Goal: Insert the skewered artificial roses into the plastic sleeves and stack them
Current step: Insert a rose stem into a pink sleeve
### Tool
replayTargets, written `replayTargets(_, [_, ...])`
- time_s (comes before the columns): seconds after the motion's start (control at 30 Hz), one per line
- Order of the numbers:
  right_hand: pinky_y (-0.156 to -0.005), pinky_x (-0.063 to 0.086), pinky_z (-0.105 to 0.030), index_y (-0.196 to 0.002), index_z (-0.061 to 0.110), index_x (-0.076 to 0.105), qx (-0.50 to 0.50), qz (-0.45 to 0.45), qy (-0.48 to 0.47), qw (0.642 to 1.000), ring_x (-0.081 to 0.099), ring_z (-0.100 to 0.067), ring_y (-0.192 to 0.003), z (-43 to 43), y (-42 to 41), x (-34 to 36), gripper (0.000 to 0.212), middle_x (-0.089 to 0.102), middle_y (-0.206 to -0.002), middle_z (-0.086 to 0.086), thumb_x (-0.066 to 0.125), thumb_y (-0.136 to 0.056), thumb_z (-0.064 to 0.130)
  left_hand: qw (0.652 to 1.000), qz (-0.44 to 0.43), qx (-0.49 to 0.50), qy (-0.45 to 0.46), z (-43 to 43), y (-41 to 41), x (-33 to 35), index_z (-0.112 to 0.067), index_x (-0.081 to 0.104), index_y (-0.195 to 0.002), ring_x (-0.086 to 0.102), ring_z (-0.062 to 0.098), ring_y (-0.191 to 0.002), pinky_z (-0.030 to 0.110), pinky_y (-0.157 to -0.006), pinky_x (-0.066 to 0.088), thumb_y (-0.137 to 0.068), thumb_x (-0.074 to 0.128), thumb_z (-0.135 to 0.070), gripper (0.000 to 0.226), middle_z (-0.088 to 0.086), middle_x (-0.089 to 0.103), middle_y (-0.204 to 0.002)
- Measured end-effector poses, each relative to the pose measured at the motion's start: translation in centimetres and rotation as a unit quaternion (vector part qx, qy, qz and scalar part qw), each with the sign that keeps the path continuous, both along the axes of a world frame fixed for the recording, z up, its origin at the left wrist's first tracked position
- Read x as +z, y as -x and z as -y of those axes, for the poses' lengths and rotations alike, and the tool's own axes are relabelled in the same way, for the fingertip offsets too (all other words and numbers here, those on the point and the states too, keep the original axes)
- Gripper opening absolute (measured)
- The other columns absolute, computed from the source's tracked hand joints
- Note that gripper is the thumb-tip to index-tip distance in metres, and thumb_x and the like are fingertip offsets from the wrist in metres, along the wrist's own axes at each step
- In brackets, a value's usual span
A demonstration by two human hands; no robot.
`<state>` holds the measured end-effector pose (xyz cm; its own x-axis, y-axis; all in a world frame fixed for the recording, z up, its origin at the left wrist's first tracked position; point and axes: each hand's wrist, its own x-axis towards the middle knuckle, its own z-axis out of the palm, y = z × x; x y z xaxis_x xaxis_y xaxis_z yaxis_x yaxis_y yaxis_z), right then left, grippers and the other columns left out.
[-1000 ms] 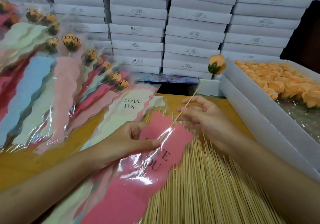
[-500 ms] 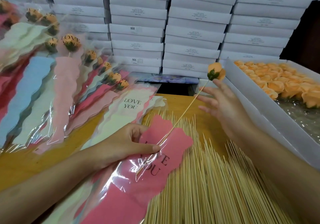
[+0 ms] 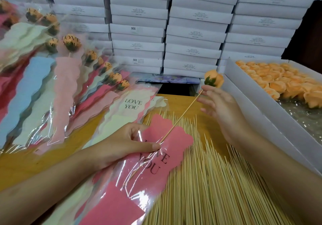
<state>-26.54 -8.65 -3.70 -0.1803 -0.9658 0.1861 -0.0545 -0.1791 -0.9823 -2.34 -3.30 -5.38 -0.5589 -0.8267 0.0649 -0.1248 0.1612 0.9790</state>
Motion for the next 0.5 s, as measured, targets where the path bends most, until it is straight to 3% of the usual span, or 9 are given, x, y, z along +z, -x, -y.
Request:
replayTargets(0.17, [-0.081,0.048,-0.026,-0.112,0.027,0.066,0.025,-0.051,0.012,0.998,0.068,-0.007,-0.100,-0.2,-0.6,-0.6,0.029,0.069,-0.113,0.007,0.039,-0.104,0.020,1.000,-0.012,-0.004,0.000,0.0,-0.2,-0.1,-0.033,0.069,-0.053,0.052,-0.004,-0.041,0.007,-0.045,0.040,-0.080,0.070,-0.017,0.032,-0.014,0.057,-0.045])
replayTargets(0.33, [-0.075,0.050,-0.021,-0.102,0.019,0.073,0.049,-0.077,0.028,0.995,0.071,-0.008,-0.091,-0.9,-1.3,-0.9,0.036,0.075,-0.100,0.002,0.037,-0.104,0.019,0.999,-0.020,-0.029,-0.006,-0.1,-0.1,0.2,-0.040,0.070,-0.055,0.060,-0.007,-0.047,0.005,-0.049,0.044,-0.089,0.063,-0.006,0.049,-0.018,0.064,-0.052])
replayTargets(0.5, [-0.071,0.052,-0.017,-0.093,0.012,0.076,0.089,-0.110,0.062,0.988,0.073,-0.014,-0.080,-1.6,-1.9,-1.2,0.045,0.077,-0.085,-0.001,0.034,-0.106,0.023,0.999,-0.046,-0.007,-0.019,-0.1,-0.1,0.0,-0.038,0.071,-0.056,0.063,-0.001,-0.050,0.010,-0.050,0.047,-0.082,0.068,-0.015,0.035,-0.011,0.067,-0.055])
